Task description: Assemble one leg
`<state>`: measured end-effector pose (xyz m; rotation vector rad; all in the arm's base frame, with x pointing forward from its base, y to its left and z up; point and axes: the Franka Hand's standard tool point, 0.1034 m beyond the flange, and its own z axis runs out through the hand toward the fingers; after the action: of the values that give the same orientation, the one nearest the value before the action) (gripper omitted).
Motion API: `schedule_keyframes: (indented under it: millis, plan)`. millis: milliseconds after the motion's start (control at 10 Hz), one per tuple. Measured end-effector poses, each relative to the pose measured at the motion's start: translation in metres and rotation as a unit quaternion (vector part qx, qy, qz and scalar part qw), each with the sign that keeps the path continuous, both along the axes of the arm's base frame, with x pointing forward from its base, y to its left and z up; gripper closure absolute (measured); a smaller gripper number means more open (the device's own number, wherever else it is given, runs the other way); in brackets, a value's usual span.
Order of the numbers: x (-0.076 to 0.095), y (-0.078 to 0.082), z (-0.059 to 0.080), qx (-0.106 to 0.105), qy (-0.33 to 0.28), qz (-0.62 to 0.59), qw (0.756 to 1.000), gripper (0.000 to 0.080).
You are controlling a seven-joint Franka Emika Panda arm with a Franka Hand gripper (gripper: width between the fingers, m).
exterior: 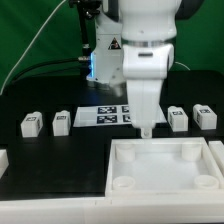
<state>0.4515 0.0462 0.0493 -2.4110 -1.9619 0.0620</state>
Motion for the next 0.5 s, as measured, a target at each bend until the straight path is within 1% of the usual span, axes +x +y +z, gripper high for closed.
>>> schedule_keyframes:
  millis: [100, 300, 500]
  plan:
    - [-0.007, -0.002, 0.013, -0.004, -0.007, -0.014, 1.000, 0.0150]
    - [-0.013, -0.001, 0.030, -0.009, -0.019, -0.034, 0.999, 0.0150]
    - [-0.015, -0.002, 0.025, -0.009, -0.015, -0.055, 0.998, 0.0150]
